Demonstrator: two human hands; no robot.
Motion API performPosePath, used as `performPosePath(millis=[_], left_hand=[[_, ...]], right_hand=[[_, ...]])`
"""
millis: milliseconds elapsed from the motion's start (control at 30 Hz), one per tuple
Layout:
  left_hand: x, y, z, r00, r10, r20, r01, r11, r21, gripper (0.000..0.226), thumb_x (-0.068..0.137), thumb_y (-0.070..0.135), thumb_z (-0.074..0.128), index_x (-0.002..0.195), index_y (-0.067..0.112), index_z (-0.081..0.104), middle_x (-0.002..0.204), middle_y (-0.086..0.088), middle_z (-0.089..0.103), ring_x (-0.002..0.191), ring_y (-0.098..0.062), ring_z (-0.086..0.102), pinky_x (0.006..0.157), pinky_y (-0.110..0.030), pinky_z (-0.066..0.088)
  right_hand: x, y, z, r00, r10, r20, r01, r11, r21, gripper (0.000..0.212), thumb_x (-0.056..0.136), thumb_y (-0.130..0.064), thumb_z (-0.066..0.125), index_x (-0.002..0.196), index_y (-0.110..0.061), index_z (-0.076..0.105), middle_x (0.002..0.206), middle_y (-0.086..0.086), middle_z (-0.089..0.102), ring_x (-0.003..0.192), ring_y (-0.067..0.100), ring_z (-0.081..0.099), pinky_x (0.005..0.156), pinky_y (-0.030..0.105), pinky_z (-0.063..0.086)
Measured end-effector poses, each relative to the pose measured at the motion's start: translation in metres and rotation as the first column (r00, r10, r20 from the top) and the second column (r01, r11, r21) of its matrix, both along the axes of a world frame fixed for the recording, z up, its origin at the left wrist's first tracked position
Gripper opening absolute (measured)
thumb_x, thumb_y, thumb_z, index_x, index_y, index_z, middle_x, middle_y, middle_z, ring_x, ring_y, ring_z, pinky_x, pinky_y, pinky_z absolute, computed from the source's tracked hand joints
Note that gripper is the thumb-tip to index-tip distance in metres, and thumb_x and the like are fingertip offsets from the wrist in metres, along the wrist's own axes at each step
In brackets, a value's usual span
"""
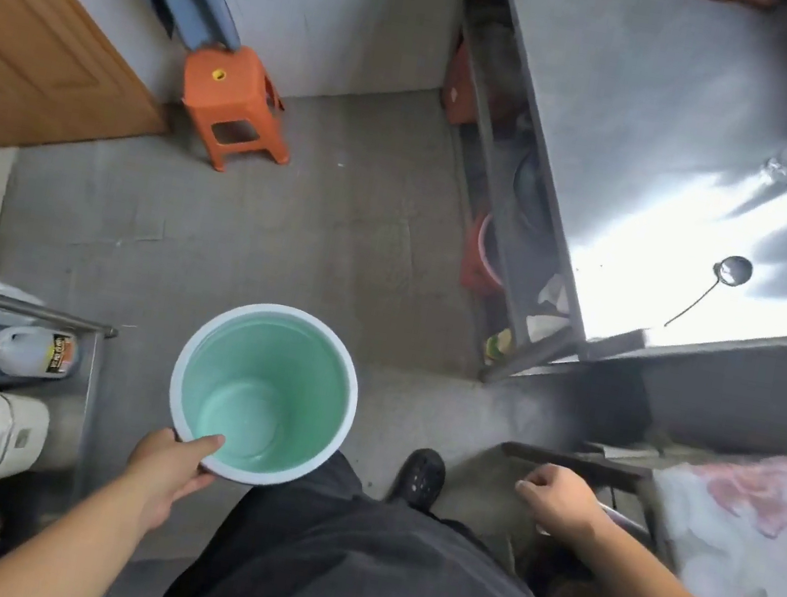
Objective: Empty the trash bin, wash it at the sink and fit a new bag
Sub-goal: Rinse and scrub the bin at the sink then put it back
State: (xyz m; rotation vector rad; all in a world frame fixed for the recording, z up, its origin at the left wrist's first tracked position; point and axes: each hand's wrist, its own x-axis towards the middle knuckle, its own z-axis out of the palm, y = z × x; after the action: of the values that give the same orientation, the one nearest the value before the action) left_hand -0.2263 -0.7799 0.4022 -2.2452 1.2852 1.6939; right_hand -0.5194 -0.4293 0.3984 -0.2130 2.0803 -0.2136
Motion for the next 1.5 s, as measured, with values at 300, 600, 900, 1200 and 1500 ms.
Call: performPosePath(millis=[300, 600, 900, 1200, 1500], left_hand=[[-0.068, -0.070, -0.006, 0.996, 0.066, -0.053, -0.064, 0.997, 0.031, 0.018, 0.090, 0.004, 0.072, 0.104, 0.005, 0.061, 0.108, -0.014, 0.072, 0.096, -0.029, 0.070, 0.083, -0.037, 0.056], [-0.155, -0.227, -0.009, 0.992, -0.074, -0.106, 0.081, 0.995, 0.064, 0.013, 0.093, -0.002, 0.065, 0.097, 0.010, 0.061, 0.094, -0.010, 0.072, 0.086, -0.027, 0.069, 0.085, -0.041, 0.054], [-0.245, -0.360, -0.020, 0.981, -0.193, -0.024, 0.194, 0.980, 0.038, 0.013, 0.091, -0.003, 0.066, 0.095, 0.007, 0.060, 0.107, -0.021, 0.070, 0.094, -0.036, 0.068, 0.087, -0.044, 0.055], [-0.364, -0.457, -0.021, 0.986, -0.169, 0.014, 0.168, 0.986, 0.019, 0.017, 0.090, -0.002, 0.068, 0.105, -0.002, 0.060, 0.108, -0.026, 0.070, 0.087, -0.036, 0.069, 0.074, -0.041, 0.057], [-0.523, -0.540, 0.008, 0.930, -0.367, 0.001, 0.366, 0.930, -0.037, 0.015, 0.091, 0.000, 0.068, 0.105, -0.002, 0.064, 0.100, -0.023, 0.072, 0.081, -0.032, 0.069, 0.059, -0.032, 0.056]], right_hand=[[-0.102, -0.153, -0.002, 0.999, 0.011, -0.050, -0.018, 0.989, -0.145, 0.020, 0.077, -0.020, 0.060, 0.059, -0.011, 0.061, 0.055, 0.003, 0.068, 0.057, 0.020, 0.065, 0.058, 0.035, 0.054], [-0.139, -0.220, 0.001, 0.996, -0.077, -0.032, 0.078, 0.997, 0.027, 0.018, 0.076, -0.019, 0.056, 0.060, -0.018, 0.048, 0.050, 0.000, 0.053, 0.046, 0.017, 0.045, 0.049, 0.025, 0.036], [-0.192, -0.273, -0.007, 0.985, -0.171, 0.004, 0.168, 0.973, 0.159, 0.029, 0.080, -0.015, 0.061, 0.052, -0.014, 0.055, 0.047, -0.001, 0.058, 0.049, 0.018, 0.058, 0.046, 0.022, 0.042], [-0.342, -0.412, -0.026, 0.994, -0.105, 0.016, 0.103, 0.990, 0.094, 0.026, 0.079, -0.023, 0.058, 0.055, -0.016, 0.051, 0.051, -0.003, 0.057, 0.051, 0.014, 0.053, 0.052, 0.025, 0.042], [-0.496, -0.550, 0.003, 0.998, -0.062, -0.006, 0.062, 0.998, -0.020, 0.019, 0.086, -0.027, 0.056, 0.085, -0.012, 0.068, 0.090, 0.005, 0.073, 0.089, 0.022, 0.067, 0.074, 0.028, 0.050]])
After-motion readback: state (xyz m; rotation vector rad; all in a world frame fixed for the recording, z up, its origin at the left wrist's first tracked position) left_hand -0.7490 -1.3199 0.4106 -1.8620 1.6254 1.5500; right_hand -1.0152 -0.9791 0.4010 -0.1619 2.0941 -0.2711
